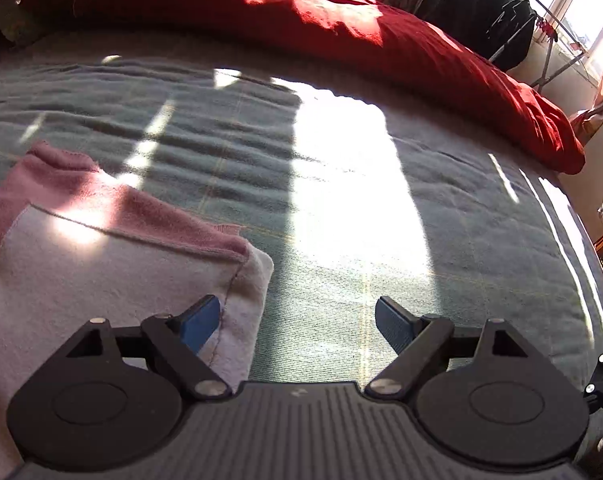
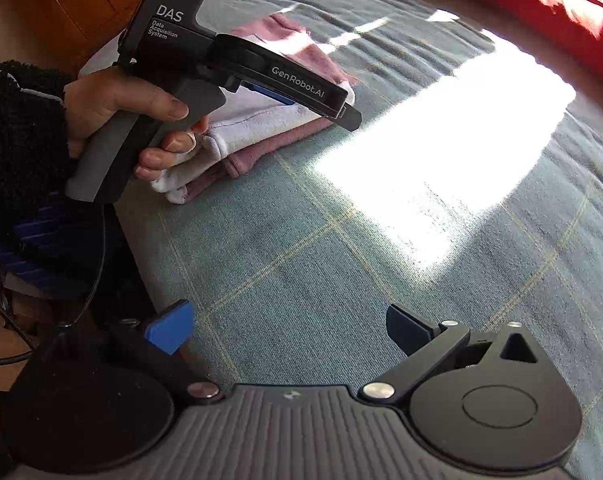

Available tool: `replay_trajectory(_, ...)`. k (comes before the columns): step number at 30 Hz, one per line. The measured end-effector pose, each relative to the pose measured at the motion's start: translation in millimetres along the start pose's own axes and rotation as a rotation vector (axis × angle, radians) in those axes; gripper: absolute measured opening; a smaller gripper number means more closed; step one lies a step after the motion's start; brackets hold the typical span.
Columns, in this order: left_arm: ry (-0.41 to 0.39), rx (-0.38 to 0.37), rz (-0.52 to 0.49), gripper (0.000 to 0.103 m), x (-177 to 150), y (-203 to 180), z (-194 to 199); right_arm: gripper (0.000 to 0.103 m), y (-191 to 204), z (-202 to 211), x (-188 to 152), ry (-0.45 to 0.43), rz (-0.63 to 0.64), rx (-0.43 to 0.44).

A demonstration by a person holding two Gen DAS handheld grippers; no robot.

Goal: Fold clothes

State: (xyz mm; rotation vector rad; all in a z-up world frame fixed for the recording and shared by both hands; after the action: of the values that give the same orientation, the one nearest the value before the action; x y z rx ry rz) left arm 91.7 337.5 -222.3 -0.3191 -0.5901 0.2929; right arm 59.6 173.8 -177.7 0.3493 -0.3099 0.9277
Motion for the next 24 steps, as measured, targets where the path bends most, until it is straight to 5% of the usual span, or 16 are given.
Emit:
replay_trajectory(7, 0.114, 0.068, -0.001, 0.085, -8.0, 11.1, -7.9, 0.103, -6.4, 7.2, 3.6, -0.022, -0.048, -0.014)
replay_trajectory(12, -0.032, 0.136, 0.081, 0.086, 26.5, 41.0, 37.5, 0.103, -5.3, 21.6, 8.7, -0.037, -0.041, -0.029)
replay_trajectory(15, -0.065, 0.268, 0.148, 0.086, 38.7, 81.5, 43.2, 0.103, -4.7, 25.8, 10.5, -0.023, -0.017, -0.042)
replay_trajectory(21, -0.017, 0.391, 0.222, 0.086, 26.4, 137.3, 21.4, 0.103, -0.2, 22.6, 14.3, -0.012, -0.015, -0.054)
replay_trajectory(24, -0.004, 0.357, 0.183, 0.101, 22.0, 137.4, 10.1, 0.103, 0.3, 15.5, 12.5, 0.012, -0.038, -0.045)
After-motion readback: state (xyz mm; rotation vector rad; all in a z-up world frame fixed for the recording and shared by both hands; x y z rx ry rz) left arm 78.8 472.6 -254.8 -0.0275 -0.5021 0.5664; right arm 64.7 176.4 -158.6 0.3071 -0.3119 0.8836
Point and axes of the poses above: each gripper's, at about its wrist camera, not at the fingertips, and z roughly against the way its jaws point, y to its left, x to its top, the point moved 6 cm from there along -z, roughly the way its jaws point, and after that the axes turned 10 degrees about z, right-handed, at the moved point
